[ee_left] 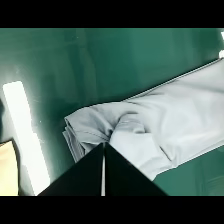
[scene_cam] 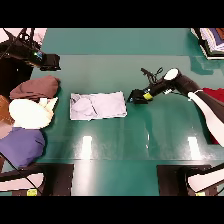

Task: Fold the shirts.

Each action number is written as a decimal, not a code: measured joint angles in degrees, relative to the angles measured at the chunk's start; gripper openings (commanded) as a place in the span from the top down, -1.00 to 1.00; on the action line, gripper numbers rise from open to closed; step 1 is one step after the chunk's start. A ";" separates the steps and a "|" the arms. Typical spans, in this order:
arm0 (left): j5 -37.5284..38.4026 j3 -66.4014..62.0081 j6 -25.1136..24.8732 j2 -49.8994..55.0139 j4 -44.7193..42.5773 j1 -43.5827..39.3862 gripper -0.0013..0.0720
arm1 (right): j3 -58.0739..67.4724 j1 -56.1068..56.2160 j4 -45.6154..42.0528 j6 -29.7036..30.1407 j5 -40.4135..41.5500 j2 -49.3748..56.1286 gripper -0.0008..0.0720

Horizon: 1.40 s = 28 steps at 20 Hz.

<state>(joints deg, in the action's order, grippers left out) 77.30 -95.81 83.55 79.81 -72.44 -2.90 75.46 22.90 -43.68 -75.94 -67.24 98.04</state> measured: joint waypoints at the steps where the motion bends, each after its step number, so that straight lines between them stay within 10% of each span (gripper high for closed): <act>1: -0.17 0.00 0.02 0.00 0.35 0.02 0.91 | -0.15 0.17 3.19 0.87 0.66 1.57 -0.60; 3: -0.28 0.00 0.02 0.00 0.79 0.00 0.91 | 1.11 1.57 8.50 2.03 1.25 4.85 -0.59; 9: -0.35 0.00 0.02 0.00 1.42 0.00 0.91 | 10.03 8.55 14.10 4.37 1.51 12.70 0.94; 17: -0.39 0.00 0.02 0.00 6.16 -3.04 0.91 | 21.99 4.28 6.91 3.10 -1.57 10.27 0.95; 28: -7.17 0.00 0.04 0.00 7.17 -15.85 0.91 | 26.75 -35.58 -9.31 -0.28 -7.93 -6.75 0.95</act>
<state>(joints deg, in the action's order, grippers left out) 70.13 -95.81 83.59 79.81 -65.28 -18.74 102.21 -12.69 -52.99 -76.23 -75.18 91.29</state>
